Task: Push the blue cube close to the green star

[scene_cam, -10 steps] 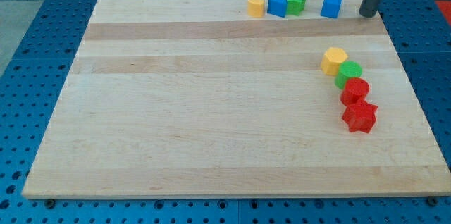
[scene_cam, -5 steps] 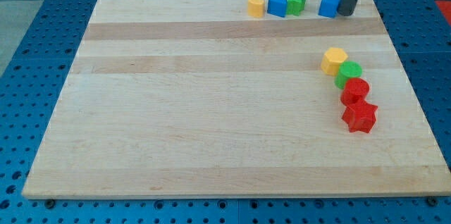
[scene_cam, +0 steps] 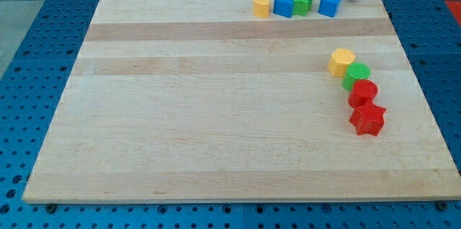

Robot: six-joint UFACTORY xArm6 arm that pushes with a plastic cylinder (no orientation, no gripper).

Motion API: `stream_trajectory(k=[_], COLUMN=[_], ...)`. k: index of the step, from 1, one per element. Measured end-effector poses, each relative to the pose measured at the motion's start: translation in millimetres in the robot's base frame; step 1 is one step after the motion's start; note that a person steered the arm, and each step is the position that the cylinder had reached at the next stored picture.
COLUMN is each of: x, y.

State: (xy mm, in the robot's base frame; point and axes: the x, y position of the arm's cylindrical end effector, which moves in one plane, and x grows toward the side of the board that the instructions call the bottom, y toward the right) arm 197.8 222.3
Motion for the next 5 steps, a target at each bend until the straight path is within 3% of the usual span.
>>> stream_trajectory(k=[2,5], x=[0,8], y=[-66,-71])
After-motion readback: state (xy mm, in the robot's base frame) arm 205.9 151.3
